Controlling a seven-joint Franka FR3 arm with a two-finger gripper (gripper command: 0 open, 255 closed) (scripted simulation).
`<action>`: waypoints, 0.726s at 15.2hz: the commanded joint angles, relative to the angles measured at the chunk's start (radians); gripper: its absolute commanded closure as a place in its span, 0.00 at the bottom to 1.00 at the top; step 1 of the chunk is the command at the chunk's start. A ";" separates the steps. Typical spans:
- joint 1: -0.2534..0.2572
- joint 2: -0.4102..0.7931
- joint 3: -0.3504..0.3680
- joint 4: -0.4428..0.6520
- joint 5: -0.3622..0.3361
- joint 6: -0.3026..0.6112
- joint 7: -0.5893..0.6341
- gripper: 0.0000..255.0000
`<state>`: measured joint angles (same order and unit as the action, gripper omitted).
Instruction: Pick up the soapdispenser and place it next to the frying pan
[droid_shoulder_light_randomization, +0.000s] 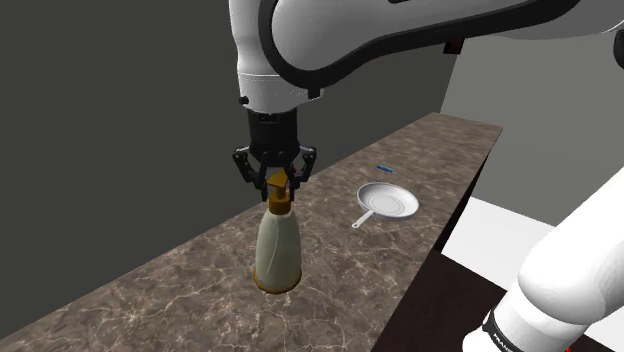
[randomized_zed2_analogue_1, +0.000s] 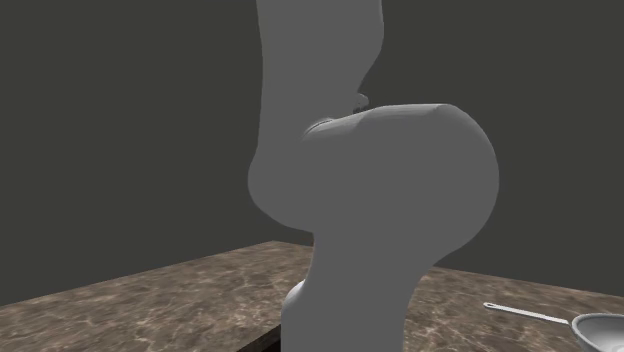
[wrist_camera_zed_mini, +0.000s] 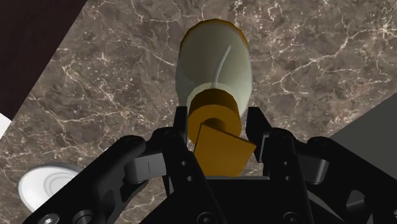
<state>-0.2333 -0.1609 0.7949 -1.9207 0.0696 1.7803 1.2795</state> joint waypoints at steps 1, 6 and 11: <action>-0.013 -0.069 -0.052 -0.059 0.041 0.007 -0.083 1.00; -0.035 -0.164 -0.165 -0.154 0.074 0.012 -0.237 1.00; -0.064 -0.223 -0.267 -0.222 0.073 0.018 -0.374 1.00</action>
<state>-0.2903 -0.3715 0.5505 -2.1262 0.1441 1.7936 0.9374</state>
